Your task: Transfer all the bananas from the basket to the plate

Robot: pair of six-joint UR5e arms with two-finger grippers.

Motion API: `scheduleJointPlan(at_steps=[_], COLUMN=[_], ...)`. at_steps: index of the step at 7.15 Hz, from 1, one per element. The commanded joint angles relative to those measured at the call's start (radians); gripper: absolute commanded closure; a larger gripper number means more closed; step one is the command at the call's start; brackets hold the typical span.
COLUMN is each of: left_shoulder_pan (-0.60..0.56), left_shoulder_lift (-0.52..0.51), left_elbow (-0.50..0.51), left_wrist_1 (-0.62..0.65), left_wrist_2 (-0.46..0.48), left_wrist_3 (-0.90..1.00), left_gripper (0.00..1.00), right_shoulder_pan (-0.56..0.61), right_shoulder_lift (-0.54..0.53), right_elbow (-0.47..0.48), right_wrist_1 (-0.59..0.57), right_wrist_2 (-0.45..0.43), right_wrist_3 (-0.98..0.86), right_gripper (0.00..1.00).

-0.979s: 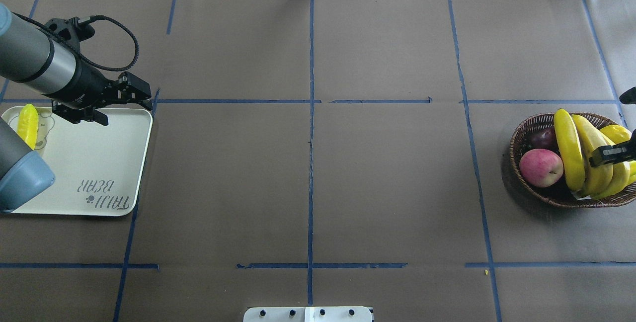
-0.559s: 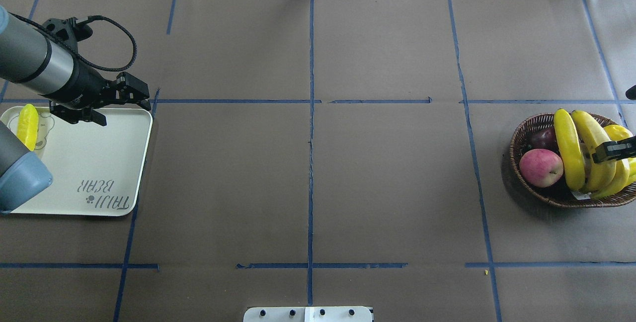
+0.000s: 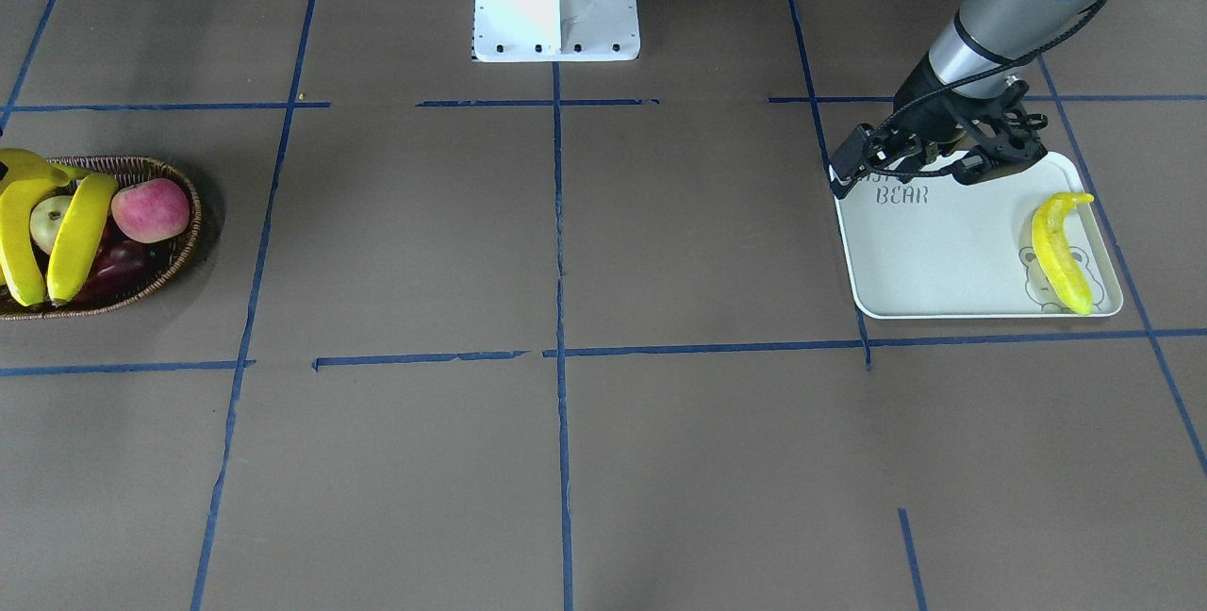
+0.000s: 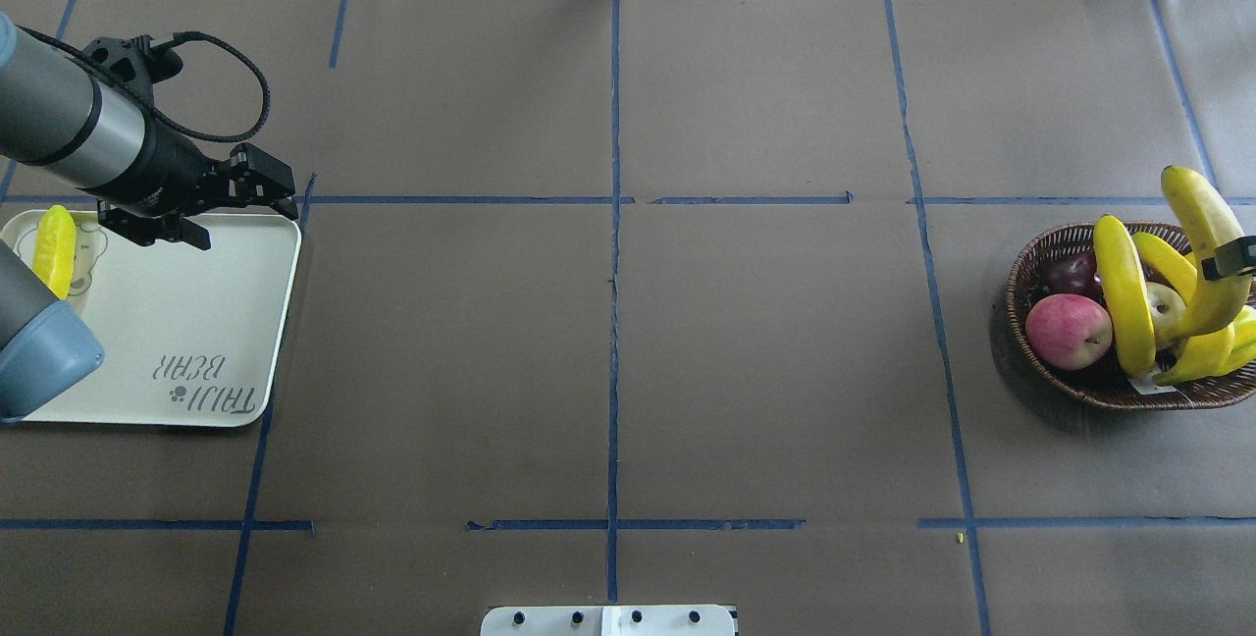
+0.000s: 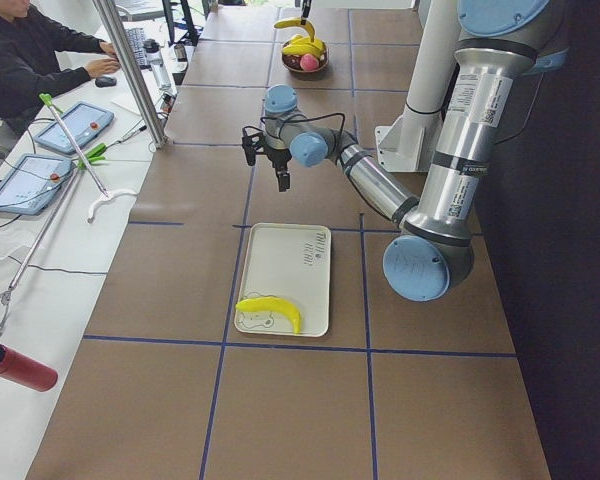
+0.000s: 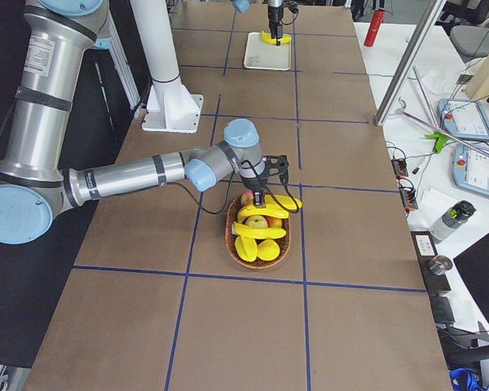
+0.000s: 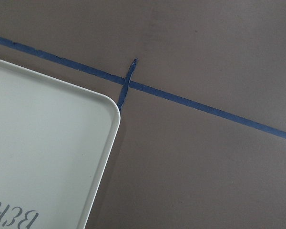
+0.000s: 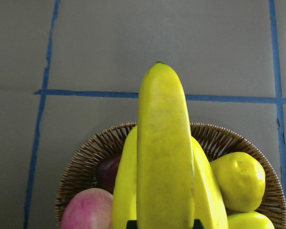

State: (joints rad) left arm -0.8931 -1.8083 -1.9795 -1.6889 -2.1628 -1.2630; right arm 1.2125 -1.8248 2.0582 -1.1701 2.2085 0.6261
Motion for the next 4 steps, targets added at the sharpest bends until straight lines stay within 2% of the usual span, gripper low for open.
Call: scheduleJointPlan(at_steps=[1,2,3,4], left_shoulder_pan=[0.0,0.005,0.016,0.041], left_shoulder_lift=[-0.006,-0.011,-0.043,-0.11], left_elbow=[0.002,0.007,0.01,0.022], left_wrist_1=[0.0,-0.008,-0.012,-0.014], left_wrist_2=[-0.003,-0.005,-0.006,-0.008], left_wrist_3=[-0.001,-0.003,-0.03,-0.086], left_gripper=[0.01,0.01,0.01,0.01], right_shoulder_pan=[0.071,0.029,-0.087,-0.207], right_shoulder_lift=[0.071,0.157,0.247,0.383], right_elbow=[0.03,0.007,-0.015,-0.021], right_wrist_1=[0.0,0.0,0.01,0.018], right_wrist_2=[0.165,0.174,0.177,0.16], right_wrist_3=[0.006,0.026,0.149,0.372], right_gripper=[1.0,1.0,1.0,0.99])
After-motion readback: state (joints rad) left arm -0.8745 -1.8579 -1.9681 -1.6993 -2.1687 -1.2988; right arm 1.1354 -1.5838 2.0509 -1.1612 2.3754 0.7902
